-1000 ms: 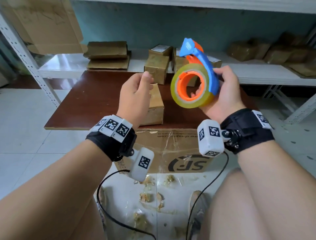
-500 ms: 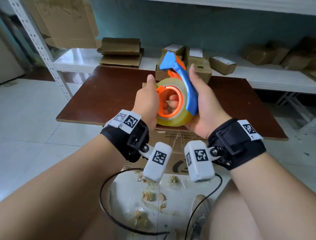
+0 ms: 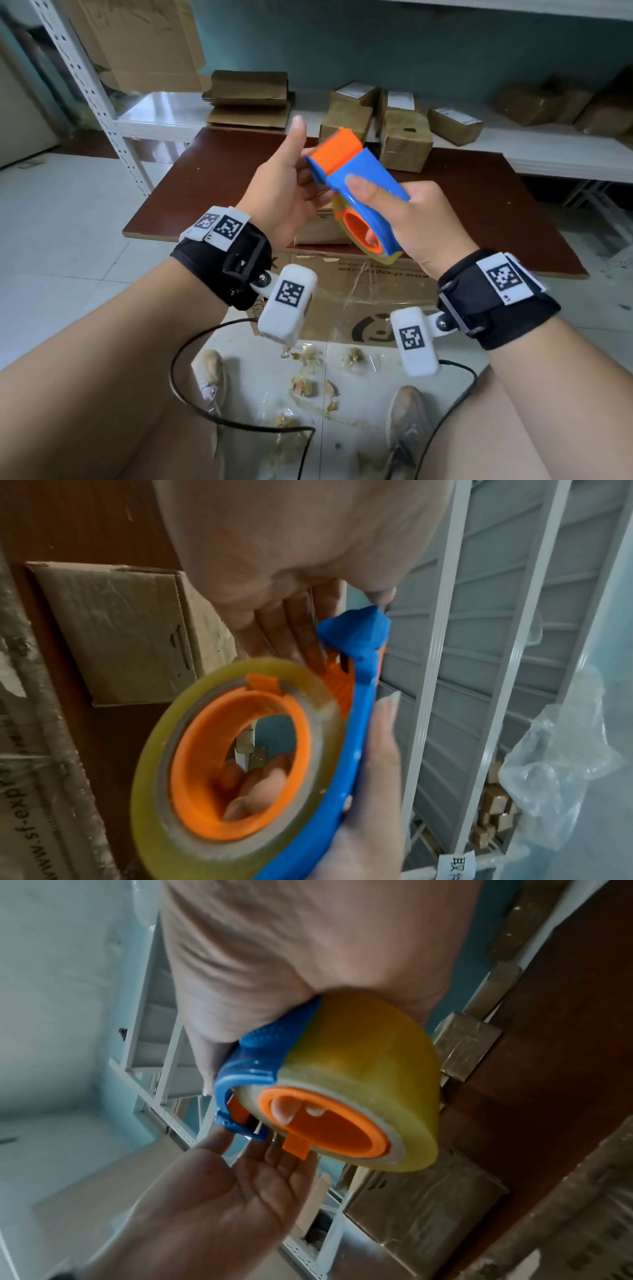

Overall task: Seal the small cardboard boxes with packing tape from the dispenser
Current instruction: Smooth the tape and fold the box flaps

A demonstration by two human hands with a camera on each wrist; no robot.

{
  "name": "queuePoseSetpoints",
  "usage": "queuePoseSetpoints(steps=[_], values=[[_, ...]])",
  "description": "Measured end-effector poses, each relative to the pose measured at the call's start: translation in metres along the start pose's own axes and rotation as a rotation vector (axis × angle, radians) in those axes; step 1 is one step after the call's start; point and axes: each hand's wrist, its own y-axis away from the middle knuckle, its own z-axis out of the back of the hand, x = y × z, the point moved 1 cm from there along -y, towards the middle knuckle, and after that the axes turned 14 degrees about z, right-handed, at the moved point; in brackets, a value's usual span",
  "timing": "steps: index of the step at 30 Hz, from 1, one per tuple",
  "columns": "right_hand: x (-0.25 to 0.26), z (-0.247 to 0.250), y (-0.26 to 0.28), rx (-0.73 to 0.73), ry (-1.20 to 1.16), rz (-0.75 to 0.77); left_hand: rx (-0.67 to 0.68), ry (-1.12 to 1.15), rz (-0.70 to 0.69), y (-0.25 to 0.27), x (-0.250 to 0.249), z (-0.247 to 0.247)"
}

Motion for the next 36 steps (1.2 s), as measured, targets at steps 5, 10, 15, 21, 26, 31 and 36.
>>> queuePoseSetpoints(steps=[5,10,15,21,26,31,36], values=[[0.003,0.002,0.007,0.069,0.151,0.043,-0.036,0.114,0.117,0.007,-0.005,0.009],[0.002,0.001,0.01,0.13,0.259,0.083,-0.043,0.044,0.209,0.008,-0.006,0.018],[0.0,0.001,0.014,0.17,0.409,0.104,-0.041,0.013,0.266,0.01,-0.004,0.02],[0.003,-0.002,0.015,0.178,0.569,0.134,-0.127,0.033,0.239,0.005,-0.004,0.025],[0.002,0.005,0.02,0.152,0.58,0.12,-0.195,0.083,0.217,0.003,-0.001,0.028],[0.003,0.008,0.025,0.17,0.627,0.101,-0.236,0.088,0.15,-0.001,-0.001,0.032],[-0.004,0.017,0.033,0.158,0.694,0.036,-0.227,-0.06,-0.084,0.005,-0.01,0.04]])
